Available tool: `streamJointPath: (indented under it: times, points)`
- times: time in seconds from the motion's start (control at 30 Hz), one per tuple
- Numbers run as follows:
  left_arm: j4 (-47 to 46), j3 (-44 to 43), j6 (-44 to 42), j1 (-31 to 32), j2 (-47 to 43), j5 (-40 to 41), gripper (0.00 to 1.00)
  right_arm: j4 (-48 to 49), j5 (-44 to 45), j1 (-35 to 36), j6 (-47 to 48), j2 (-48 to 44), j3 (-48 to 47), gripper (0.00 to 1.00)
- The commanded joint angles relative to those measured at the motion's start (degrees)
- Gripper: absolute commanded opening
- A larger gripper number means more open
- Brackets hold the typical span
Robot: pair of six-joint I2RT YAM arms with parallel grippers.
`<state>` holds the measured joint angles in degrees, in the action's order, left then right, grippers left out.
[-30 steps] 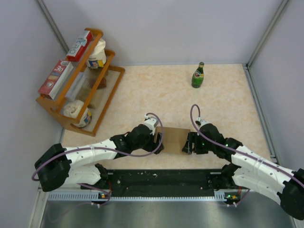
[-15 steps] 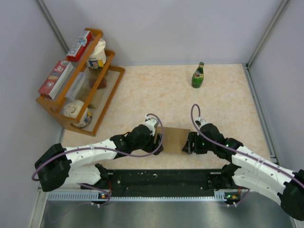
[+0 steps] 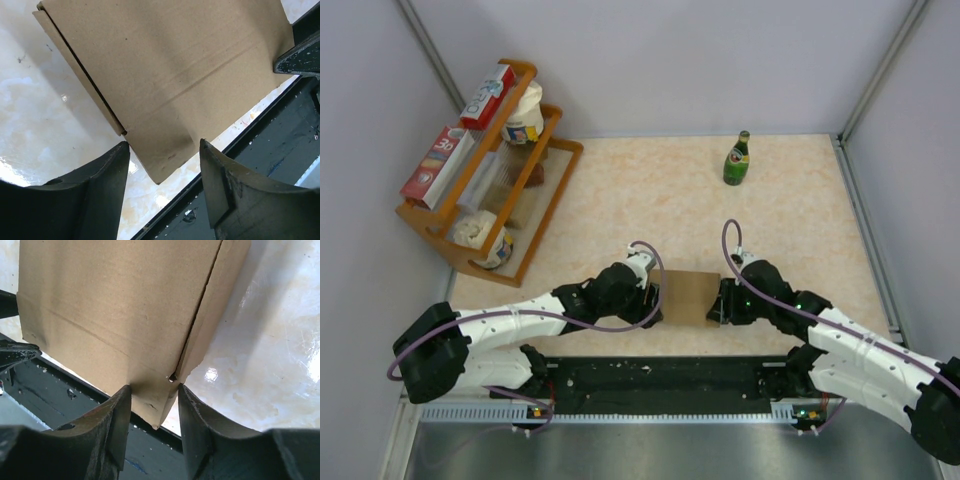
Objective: Fold the paper box
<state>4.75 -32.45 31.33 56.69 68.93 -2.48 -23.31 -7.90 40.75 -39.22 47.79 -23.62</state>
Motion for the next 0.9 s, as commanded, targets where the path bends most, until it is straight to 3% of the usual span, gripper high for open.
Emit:
streamJointPath:
  times: [0.0,0.23,0.87]
  points:
    - [-3.08,0.37,-0.48,0.18,0.07,-1.83,0.6,2.74,-1.33,0.56,-0.5,0.11,0.15,0.4]
    - [-2.82,0.45,-0.75,0.18,-0.02,-1.83,0.55,2.92,-1.24,0.56,-0.59,0.11,0.32,0.38]
    - [-1.59,-0.33,-2.15,0.09,1.65,1.95,0.52,4.94,1.57,0.56,0.2,2.74,1.03,0.31]
